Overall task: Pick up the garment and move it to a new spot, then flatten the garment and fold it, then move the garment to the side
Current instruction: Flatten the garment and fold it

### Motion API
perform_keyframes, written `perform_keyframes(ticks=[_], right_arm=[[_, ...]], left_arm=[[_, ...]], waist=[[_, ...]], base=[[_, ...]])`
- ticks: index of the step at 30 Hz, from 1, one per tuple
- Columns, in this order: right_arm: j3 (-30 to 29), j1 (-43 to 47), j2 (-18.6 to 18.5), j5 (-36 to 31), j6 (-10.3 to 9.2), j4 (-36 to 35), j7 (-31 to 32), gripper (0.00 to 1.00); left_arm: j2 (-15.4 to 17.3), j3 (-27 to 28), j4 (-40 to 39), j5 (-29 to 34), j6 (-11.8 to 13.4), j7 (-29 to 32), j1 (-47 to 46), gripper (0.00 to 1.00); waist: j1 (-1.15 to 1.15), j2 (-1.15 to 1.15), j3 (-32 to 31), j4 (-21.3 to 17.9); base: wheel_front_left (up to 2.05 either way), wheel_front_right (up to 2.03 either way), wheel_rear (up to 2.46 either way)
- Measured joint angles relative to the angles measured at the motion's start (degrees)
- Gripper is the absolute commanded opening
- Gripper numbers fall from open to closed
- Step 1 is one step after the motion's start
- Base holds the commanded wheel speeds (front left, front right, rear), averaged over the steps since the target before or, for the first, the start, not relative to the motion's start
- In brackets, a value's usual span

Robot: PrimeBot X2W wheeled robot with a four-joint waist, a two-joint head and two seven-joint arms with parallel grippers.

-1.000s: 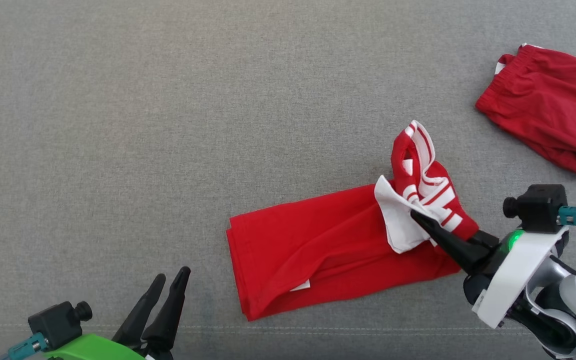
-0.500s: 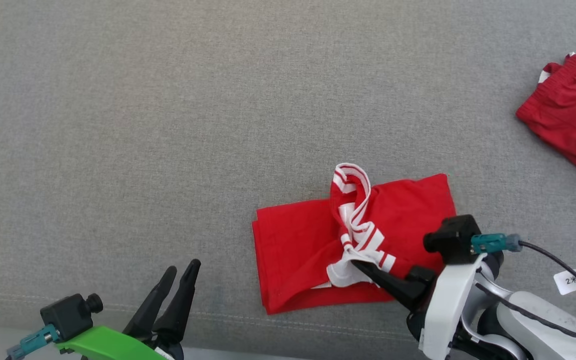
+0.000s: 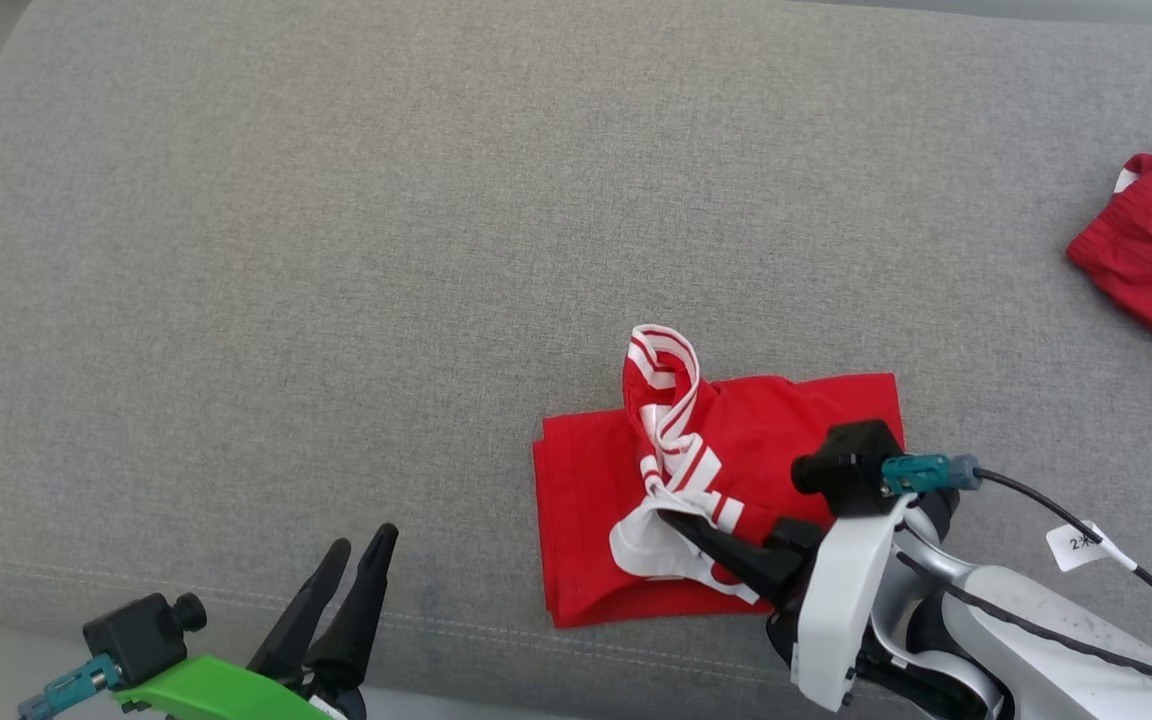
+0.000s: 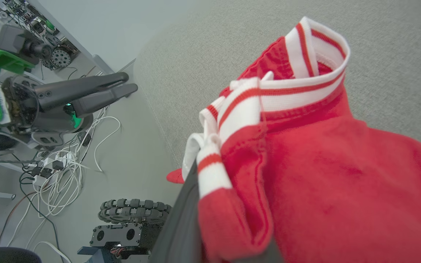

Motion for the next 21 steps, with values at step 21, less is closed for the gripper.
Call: perform_keyframes(ticks=[21], right_arm=[[7.55,-10.16,-7.34,-24.84,-0.91,-3.07,0.97,0.0]], left_arm=[[-0.71,0.53,0.14,0.46,-1.02,-0.04,-0.19,1.0]], waist=[[0.0,0.0,0.06,-4.67]], base=[[0.0,0.0,0.0]])
